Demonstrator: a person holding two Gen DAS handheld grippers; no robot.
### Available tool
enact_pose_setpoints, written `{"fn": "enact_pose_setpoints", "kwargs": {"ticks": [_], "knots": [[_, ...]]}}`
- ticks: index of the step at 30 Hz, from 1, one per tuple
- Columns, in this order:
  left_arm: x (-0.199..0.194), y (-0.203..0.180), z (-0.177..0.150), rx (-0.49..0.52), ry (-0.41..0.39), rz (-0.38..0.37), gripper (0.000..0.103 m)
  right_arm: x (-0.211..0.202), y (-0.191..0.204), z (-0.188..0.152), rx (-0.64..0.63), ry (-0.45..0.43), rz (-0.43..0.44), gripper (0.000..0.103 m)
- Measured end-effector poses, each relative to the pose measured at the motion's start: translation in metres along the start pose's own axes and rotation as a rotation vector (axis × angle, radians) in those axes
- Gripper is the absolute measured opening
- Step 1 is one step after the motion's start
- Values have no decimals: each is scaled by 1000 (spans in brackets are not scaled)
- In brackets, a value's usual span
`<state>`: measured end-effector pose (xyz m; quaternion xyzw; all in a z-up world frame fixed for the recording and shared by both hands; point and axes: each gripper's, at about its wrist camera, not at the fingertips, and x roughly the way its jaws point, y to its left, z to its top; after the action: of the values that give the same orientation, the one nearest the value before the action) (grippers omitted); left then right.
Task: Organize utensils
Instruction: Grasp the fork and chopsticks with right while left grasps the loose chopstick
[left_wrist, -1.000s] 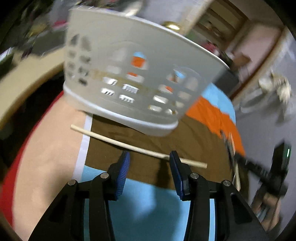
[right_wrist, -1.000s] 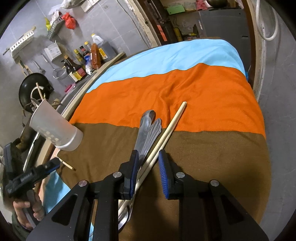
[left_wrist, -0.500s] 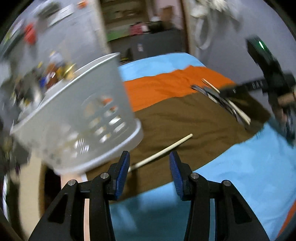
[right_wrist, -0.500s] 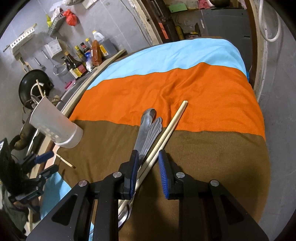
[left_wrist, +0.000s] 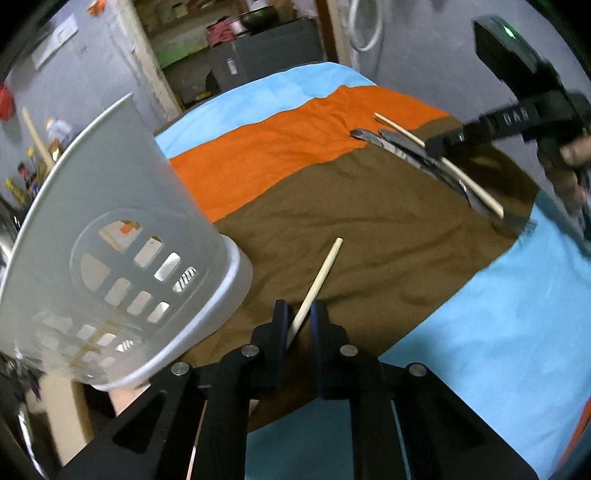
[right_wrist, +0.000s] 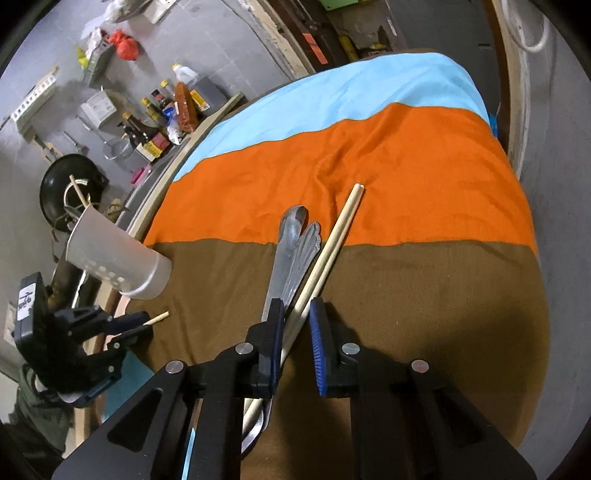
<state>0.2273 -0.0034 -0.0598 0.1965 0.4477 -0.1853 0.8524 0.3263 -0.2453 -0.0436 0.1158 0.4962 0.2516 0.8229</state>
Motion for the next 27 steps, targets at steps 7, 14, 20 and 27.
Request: {"fn": "enact_pose_setpoints", "kwargs": {"ticks": [7,14,20,27], "knots": [[2,9,31,-252,58,-234,2,-12,3,-5,-74,36,-78,4],[-1,3,42,-265,69,-254,2,-18,2,-9,-80,41,-65,7],[-8,4,35,-284,83,-254,3,-7,8,2,-67,25,-78,22],[-6,4,27,-267,111,-275,3,-4,16,4,-159,71,-200,14]]}}
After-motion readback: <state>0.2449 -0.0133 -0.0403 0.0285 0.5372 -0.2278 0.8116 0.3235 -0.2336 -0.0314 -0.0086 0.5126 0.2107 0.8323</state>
